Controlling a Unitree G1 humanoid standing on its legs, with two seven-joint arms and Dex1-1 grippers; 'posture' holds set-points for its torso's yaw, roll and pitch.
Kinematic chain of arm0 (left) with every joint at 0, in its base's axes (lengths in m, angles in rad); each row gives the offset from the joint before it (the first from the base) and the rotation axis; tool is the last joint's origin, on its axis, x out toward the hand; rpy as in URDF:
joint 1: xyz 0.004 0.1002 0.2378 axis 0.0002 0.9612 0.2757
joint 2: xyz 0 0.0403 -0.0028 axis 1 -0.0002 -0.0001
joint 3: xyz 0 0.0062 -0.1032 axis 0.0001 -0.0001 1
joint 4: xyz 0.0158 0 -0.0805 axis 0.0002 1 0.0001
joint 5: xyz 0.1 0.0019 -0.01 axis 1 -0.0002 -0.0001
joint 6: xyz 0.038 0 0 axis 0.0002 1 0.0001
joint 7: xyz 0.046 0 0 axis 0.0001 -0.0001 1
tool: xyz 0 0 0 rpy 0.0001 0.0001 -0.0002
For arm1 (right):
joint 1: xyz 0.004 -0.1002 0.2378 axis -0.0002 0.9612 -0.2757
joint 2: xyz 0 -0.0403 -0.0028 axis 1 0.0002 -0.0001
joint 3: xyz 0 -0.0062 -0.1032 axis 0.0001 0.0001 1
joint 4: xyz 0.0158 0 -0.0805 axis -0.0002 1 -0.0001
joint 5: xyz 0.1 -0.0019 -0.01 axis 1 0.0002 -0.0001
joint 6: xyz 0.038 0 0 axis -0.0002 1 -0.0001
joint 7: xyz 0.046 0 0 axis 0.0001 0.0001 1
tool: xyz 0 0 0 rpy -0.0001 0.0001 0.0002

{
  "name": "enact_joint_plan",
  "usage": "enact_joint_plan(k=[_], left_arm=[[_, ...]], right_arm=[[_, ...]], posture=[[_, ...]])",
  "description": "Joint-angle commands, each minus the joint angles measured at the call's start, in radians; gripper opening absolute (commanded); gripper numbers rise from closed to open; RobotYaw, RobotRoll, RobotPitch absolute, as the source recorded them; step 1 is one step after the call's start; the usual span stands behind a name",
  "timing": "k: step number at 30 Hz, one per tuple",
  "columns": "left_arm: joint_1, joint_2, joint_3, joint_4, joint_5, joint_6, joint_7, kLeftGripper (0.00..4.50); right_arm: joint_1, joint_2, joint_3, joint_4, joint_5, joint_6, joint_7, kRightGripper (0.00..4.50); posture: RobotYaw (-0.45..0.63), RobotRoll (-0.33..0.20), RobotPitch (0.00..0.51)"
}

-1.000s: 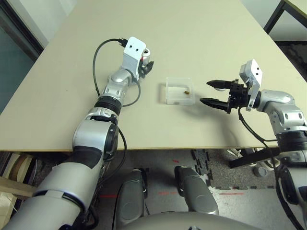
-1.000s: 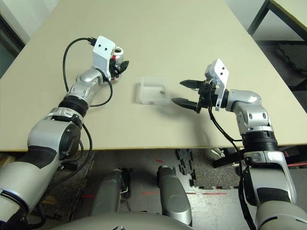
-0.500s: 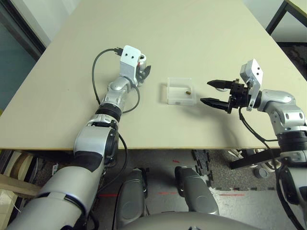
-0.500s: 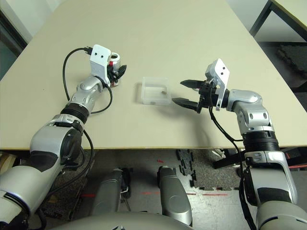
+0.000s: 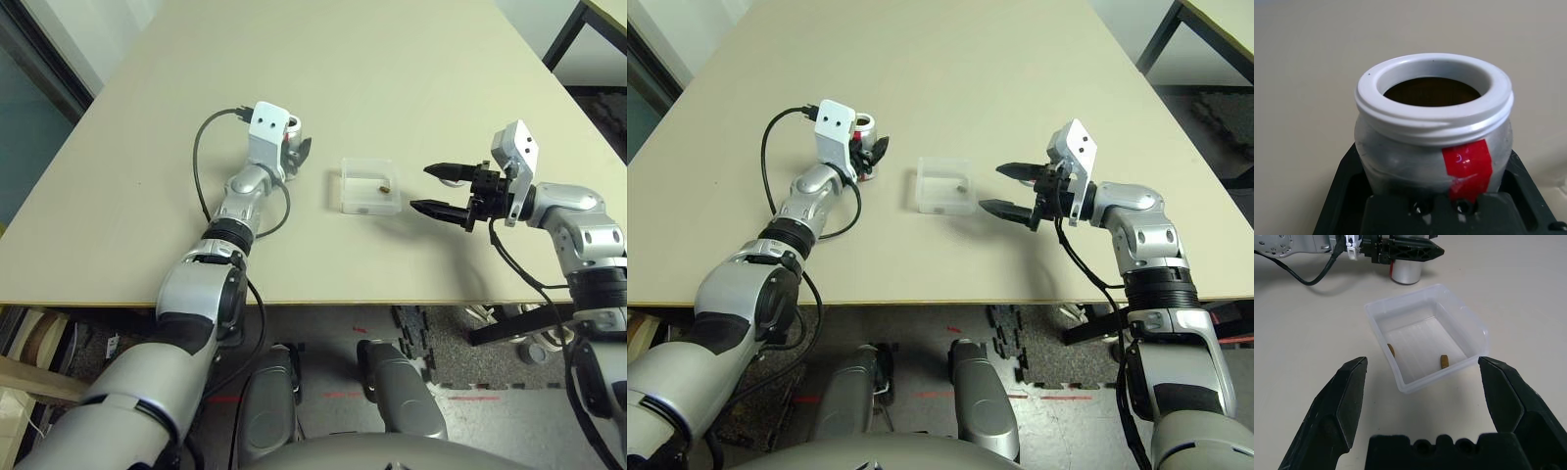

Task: Pour the medicine from the bottle into the box.

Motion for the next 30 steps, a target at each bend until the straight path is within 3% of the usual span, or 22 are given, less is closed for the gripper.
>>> enact_joint_plan(k=[1,8,13,30], left_arm=[[0.026,0.002,-0.039,0.026,0.049,-0.010,0.029,2.79],[0.031,0.006,-0.051,0.038,0.062,0.023,0.063,2.79],[0.035,0.003,-0.044,0.034,0.054,0.036,0.057,4.47],[0.085,0.001,-0.011,-0.025,0.001,0.022,-0.006,4.49]], right_arm=[[0.008,-0.010,-0.002,-0.016,-0.002,0.004,-0.003,4.50],[0.009,-0.009,-0.001,-0.020,-0.001,0.005,-0.004,4.50],[0.007,-0.006,0.002,-0.017,-0.002,0.004,-0.003,4.50],[-0.011,0.011,0.011,0.033,-0.014,-0.029,0.006,4.50]], posture=[[-0.24,0.000,0.149],[-0.24,0.000,0.150],[-0.24,0.000,0.151],[-0.21,0.000,0.151]])
